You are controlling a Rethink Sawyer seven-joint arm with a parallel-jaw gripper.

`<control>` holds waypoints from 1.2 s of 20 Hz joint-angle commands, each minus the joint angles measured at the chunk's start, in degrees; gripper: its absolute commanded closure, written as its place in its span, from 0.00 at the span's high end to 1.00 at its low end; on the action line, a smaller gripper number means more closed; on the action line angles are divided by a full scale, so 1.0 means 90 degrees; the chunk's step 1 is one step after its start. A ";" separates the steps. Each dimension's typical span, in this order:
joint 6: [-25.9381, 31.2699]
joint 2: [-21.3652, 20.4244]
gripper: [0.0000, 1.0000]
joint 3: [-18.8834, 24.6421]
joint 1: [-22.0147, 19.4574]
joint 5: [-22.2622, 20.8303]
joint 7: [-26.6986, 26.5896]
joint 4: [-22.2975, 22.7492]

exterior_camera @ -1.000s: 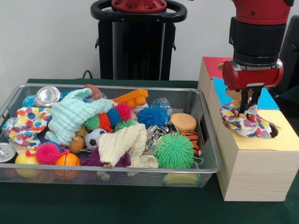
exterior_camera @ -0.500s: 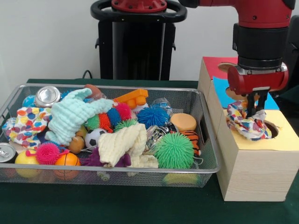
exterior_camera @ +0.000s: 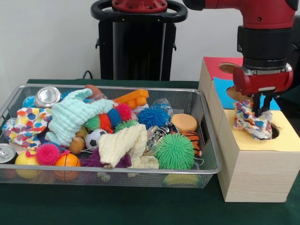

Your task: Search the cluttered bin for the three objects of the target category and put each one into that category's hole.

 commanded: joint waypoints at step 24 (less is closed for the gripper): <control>-0.0404 0.0570 0.00 0.0377 0.0405 0.0181 0.1277 0.0617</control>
